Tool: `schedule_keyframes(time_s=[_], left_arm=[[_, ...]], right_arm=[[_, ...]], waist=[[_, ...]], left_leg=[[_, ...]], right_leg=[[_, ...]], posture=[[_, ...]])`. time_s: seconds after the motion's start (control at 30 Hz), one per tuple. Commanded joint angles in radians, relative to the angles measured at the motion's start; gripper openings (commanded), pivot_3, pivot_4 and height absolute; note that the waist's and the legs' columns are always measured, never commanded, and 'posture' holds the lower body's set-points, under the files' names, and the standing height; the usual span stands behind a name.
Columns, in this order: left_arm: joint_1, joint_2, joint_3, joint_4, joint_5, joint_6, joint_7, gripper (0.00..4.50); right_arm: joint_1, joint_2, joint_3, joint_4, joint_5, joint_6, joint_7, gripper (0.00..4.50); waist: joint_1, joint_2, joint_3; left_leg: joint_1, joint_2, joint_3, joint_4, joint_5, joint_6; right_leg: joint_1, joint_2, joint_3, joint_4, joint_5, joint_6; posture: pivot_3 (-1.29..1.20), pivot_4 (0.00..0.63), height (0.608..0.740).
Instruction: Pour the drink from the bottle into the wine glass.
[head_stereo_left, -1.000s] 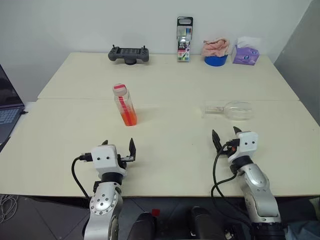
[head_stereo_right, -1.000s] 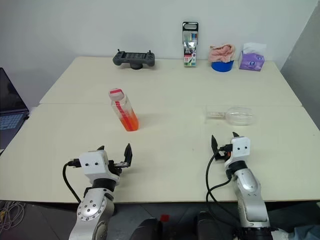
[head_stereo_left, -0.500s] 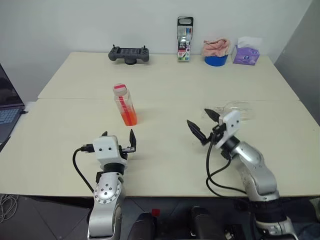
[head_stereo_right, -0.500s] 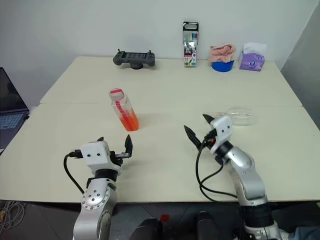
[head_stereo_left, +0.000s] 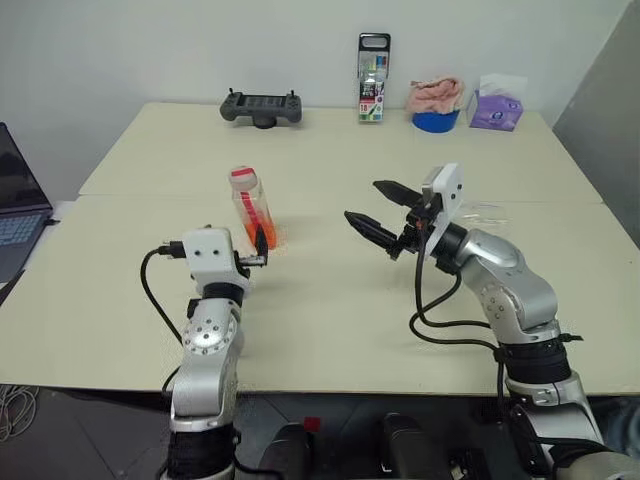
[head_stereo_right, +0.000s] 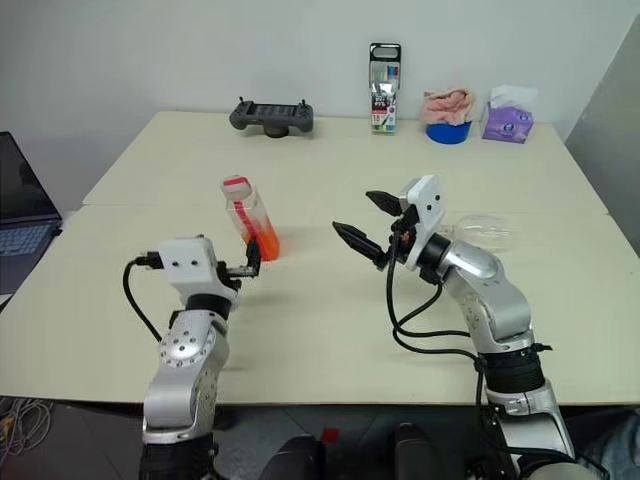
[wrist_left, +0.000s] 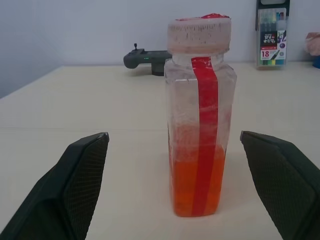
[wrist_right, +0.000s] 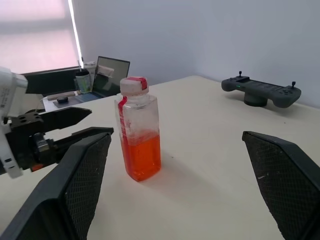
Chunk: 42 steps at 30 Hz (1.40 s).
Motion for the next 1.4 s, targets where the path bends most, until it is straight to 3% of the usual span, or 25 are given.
schedule_keyframes(time_s=[0.03,0.57,0.9,1.0,1.2,1.4], left_arm=[[-0.033,-0.002,-0.002,0.033,0.001,-0.035,-0.001,4.48],[-0.353,0.012,0.026,0.436,0.012,-0.218,0.041,4.48],[-0.362,-0.020,0.016,0.456,0.007,-0.236,0.076,4.48],[-0.354,-0.020,0.015,0.456,0.012,-0.249,0.080,3.93],[-0.376,0.011,0.039,0.494,0.002,-0.266,0.078,2.00],[-0.404,0.073,0.059,0.505,-0.045,-0.272,0.002,1.91]], right_arm=[[-0.038,0.001,-0.015,0.001,0.010,-0.011,0.014,4.50],[-0.031,0.009,0.010,0.003,-0.011,-0.021,0.021,4.50],[-0.009,0.008,0.009,-0.014,-0.024,-0.013,0.011,4.50],[-0.008,0.009,0.006,-0.016,-0.025,-0.012,0.007,4.50],[-0.012,0.009,0.001,-0.020,-0.023,-0.011,0.000,4.50],[-0.021,-0.024,-0.012,-0.072,-0.004,0.053,-0.015,4.50]], waist=[[0.000,0.000,0.000],[0.000,0.000,0.000],[0.000,0.000,0.000],[0.000,0.000,0.000],[0.000,0.000,0.000],[-0.002,0.000,0.000]], left_leg=[[0.000,0.000,0.000,0.000,0.000,0.000],[0.000,-0.001,-0.001,0.000,0.000,0.000],[-0.001,-0.001,-0.001,0.000,0.000,0.000],[-0.001,-0.001,-0.001,0.000,0.000,0.000],[-0.001,-0.002,-0.001,0.000,0.000,0.000],[-0.001,-0.001,-0.001,0.000,0.000,0.000]], right_leg=[[0.000,0.000,0.000,0.000,0.000,0.000],[-0.001,-0.001,-0.001,0.001,0.000,0.000],[-0.001,-0.002,-0.001,0.002,0.000,0.000],[-0.001,-0.002,-0.001,0.002,0.000,0.000],[-0.001,-0.002,-0.001,0.002,0.000,0.000],[-0.001,-0.001,-0.001,0.002,0.000,0.000]], posture=[[0.00,0.150,0.740],[0.00,0.150,0.740],[0.00,0.150,0.740],[0.00,0.150,0.740],[0.00,0.150,0.740],[0.00,0.150,0.740]])
